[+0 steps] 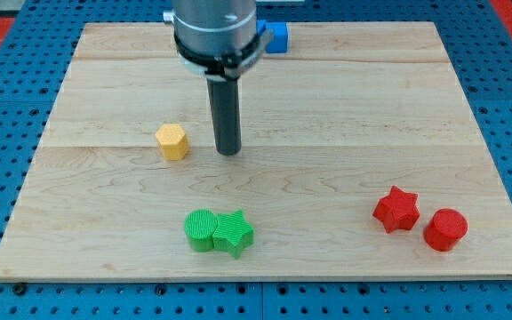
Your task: Move the hexagon towards the top left of the board
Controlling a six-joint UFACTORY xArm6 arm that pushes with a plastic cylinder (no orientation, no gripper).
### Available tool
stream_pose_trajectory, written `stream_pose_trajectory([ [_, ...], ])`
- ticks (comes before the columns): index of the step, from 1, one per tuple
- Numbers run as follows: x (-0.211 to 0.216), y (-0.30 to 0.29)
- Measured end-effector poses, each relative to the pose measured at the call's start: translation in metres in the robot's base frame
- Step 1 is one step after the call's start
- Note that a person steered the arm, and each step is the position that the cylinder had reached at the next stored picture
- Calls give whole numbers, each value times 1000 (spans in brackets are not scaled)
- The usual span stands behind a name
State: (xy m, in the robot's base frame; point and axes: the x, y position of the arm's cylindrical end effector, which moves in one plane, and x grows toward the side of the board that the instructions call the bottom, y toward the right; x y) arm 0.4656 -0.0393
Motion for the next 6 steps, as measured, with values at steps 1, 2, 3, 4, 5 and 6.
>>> stream_pose_trajectory([
  [1, 2, -50],
  [2, -53, -57],
  [3, -53, -68],
  [4, -17, -56],
  [5, -34, -106],
  [6, -62, -128],
])
